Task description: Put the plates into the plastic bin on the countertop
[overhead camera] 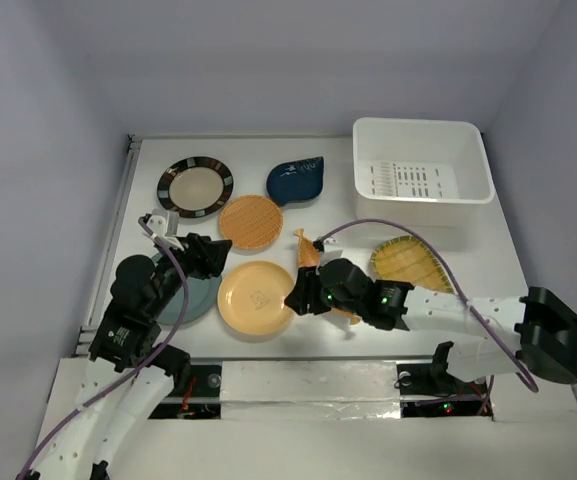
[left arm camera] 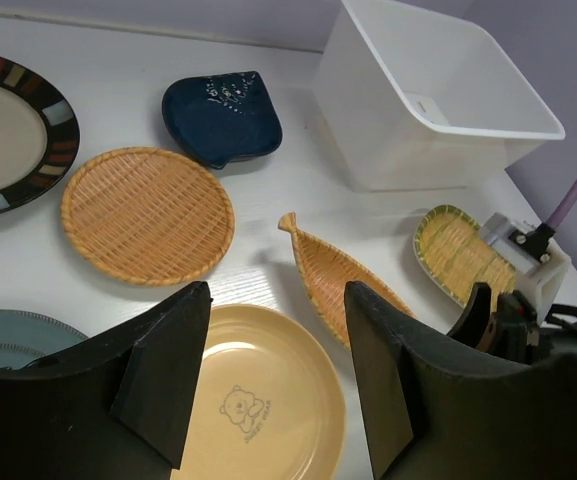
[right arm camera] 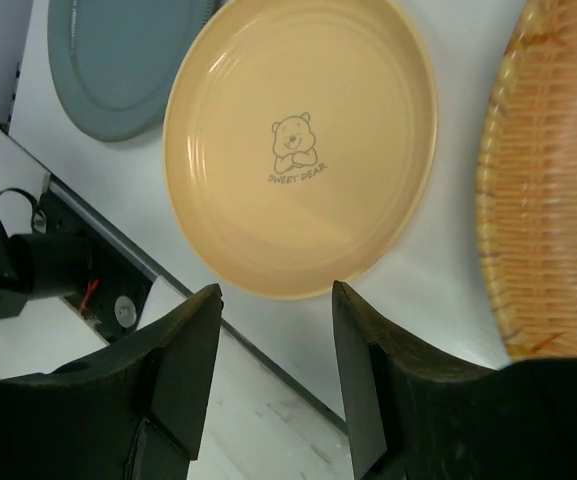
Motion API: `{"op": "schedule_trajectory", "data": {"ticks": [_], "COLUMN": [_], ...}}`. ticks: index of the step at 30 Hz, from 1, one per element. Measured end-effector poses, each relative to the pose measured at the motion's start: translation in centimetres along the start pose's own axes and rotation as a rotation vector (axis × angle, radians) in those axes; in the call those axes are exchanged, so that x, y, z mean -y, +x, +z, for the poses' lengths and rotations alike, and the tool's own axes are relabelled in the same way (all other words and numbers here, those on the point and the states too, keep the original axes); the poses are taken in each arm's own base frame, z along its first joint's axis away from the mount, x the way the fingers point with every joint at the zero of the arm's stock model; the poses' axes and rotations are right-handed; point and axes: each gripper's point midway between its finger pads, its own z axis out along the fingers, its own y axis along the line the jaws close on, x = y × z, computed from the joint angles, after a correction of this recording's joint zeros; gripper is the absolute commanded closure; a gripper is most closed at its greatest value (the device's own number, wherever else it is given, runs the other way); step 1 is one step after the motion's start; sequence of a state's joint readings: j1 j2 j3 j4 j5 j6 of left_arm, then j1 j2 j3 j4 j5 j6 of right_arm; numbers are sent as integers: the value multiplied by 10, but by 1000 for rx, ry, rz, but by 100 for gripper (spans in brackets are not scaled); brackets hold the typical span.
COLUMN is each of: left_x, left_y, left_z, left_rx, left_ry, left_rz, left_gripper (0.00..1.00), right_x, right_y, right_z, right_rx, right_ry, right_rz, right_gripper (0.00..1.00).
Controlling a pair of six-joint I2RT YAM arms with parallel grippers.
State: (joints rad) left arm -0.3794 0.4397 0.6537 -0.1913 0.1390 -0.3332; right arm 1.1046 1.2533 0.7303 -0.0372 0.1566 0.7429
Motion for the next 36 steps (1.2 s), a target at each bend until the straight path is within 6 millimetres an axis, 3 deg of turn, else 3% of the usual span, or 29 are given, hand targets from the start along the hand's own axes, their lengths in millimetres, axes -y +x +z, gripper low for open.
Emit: {"op": "schedule_trajectory", "data": {"ticks": [6, 11, 26, 30, 32, 36], "left_x": [0, 0, 1, 1, 1, 0], "left_y": [0, 0, -2, -2, -1, 1], "left_z": [-2, -2, -5, -5, -5, -4], "left_rx": [8, 9, 21, 20, 18, 14], "left_ry": [3, 3, 8, 8, 7, 5], "left_rz": [0, -1, 0, 0, 0, -1], "left_gripper": [46, 47, 46, 45, 44, 44], "right_x": [1, 17, 52, 48, 49, 54], "right_y": [19, 34, 62, 59, 60, 61], "right_z": [15, 30, 62, 72, 74, 75], "right_rx": [2, -6, -18, 2, 3, 15], "right_ry": [59, 137, 294, 285, 288, 311], "right_rz": [151, 235, 309, 328, 329, 345], "right_gripper": [47, 48, 47, 59, 77, 95]}}
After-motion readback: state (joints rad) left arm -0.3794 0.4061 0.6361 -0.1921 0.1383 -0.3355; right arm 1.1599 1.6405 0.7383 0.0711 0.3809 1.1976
